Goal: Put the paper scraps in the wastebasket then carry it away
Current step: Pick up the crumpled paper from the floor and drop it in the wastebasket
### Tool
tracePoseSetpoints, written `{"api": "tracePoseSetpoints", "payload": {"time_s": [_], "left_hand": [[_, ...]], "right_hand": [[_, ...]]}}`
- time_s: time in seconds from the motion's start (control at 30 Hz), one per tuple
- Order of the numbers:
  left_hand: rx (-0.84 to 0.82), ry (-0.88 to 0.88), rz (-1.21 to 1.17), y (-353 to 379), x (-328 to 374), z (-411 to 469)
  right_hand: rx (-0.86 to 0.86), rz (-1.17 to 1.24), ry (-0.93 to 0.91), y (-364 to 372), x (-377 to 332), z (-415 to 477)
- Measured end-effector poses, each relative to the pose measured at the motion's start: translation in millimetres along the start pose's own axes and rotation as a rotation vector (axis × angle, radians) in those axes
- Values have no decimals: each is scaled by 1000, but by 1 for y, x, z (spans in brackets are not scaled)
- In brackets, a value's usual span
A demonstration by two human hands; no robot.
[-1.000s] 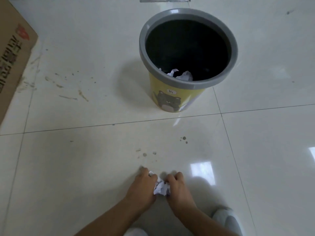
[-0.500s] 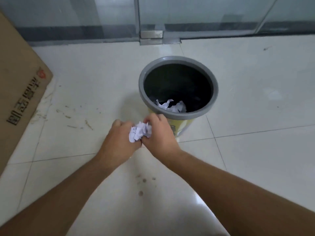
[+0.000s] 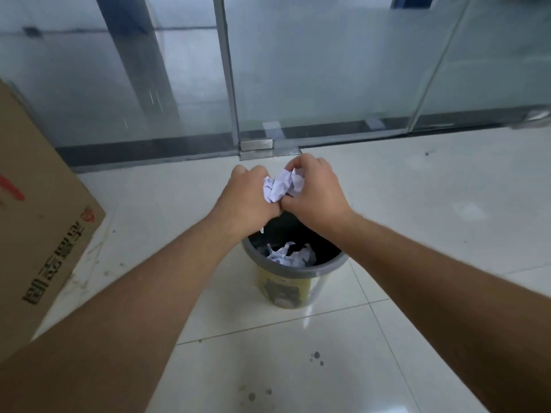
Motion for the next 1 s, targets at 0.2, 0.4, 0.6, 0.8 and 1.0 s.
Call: {"api": "tracePoseSetpoints", "payload": {"time_s": [0.2, 0.4, 0.6, 0.8, 1.0], "left_hand": [[11, 36, -7, 14, 9, 7], [47, -28, -129, 25, 9, 15], [-163, -130, -114, 37, -7, 19], [2, -190, -183, 17, -48, 15], [77, -396, -166, 24, -99, -7]], "right_hand": [[28, -14, 12, -7, 19, 3], [18, -38, 17, -10, 31, 14], [-190, -103, 57, 2, 62, 15], [-108, -132, 228, -6, 111, 8], [-116, -184, 407, 12, 164, -13]]}}
Point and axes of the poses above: each hand's wrist, its own z-axis towards the middle knuckle, its own y-axis out of the palm, x = y × z, the point moved 6 cm from there along z, towards the middle knuckle, and after that the axes turned 14 degrees about -z, right-handed, at the moved point
